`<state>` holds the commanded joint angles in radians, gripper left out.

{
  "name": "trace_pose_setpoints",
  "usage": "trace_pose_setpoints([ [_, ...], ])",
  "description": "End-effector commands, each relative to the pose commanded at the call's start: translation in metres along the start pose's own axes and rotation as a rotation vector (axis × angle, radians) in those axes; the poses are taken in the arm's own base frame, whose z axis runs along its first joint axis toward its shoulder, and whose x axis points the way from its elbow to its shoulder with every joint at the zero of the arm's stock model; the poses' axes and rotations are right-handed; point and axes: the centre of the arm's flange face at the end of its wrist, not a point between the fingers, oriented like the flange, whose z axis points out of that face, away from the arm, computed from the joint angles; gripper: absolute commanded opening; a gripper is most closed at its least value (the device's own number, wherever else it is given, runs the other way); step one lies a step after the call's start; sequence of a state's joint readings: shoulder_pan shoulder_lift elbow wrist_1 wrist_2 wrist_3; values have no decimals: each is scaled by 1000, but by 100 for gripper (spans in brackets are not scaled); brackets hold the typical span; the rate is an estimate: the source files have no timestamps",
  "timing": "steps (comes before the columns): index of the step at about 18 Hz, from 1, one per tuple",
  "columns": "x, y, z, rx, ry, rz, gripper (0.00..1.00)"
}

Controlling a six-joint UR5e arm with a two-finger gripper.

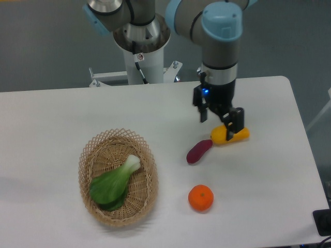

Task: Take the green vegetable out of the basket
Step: 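Move the gripper from the yellow pepper over the bok choy in the basket, then lower the gripper onto the bok choy stem and close it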

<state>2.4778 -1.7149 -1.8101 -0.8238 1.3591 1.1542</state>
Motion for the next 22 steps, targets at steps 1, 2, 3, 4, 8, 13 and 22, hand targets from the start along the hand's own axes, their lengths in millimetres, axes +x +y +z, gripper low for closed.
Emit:
trace_pose_setpoints([
  [1,14,-16,8,4,22,-24,100],
  [2,26,-28,18,5,45,-39,100],
  [3,32,-35,22,6,53,-38,100],
  [4,39,-42,25,6,64,-33,100],
  [8,81,-47,55,-26,141,-21,100],
  [13,125,-51,100,-129,197,26,100],
  [22,136,-56,135,-179,226,38,100],
])
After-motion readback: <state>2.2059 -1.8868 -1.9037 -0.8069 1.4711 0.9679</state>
